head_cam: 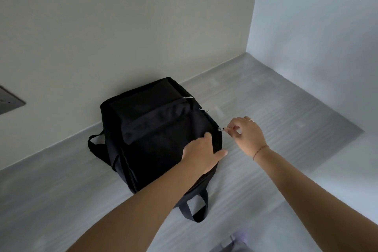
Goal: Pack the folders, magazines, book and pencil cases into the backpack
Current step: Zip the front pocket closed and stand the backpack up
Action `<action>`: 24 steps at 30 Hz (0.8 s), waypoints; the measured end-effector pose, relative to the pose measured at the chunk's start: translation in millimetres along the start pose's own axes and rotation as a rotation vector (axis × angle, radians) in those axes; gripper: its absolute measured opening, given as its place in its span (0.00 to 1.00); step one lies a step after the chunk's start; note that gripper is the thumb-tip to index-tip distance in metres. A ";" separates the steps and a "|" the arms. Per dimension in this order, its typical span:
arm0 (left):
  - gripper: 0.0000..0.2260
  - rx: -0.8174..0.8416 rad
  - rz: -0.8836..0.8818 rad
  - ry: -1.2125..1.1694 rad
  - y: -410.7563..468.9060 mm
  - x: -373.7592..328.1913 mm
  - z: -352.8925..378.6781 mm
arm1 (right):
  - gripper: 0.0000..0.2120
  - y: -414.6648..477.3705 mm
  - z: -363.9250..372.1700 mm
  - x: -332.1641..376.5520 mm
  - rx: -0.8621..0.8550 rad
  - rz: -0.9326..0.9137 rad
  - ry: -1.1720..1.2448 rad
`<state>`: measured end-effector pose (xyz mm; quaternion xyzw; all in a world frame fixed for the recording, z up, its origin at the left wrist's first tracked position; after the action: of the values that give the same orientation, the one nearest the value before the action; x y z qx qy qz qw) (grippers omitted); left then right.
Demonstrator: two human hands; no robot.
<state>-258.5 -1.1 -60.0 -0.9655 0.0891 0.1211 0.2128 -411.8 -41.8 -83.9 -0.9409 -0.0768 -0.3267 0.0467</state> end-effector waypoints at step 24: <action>0.19 -0.146 -0.084 -0.701 50.3 11.7 22.8 | 0.10 116.9 11.5 -12.2 0.070 -0.014 0.151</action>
<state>-263.0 -37.7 -102.8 -0.8806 -0.0379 0.4422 0.1658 -393.8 -156.7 -104.9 -0.9108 -0.0909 -0.3942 0.0829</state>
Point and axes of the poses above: each hand's wrist, its own y-axis towards the middle knuckle, its own z-axis out of the palm, x = y × z, the point moved 3 cm from there along y, towards the middle knuckle, and after that the axes turned 8 degrees about x, right-handed, at the moved point
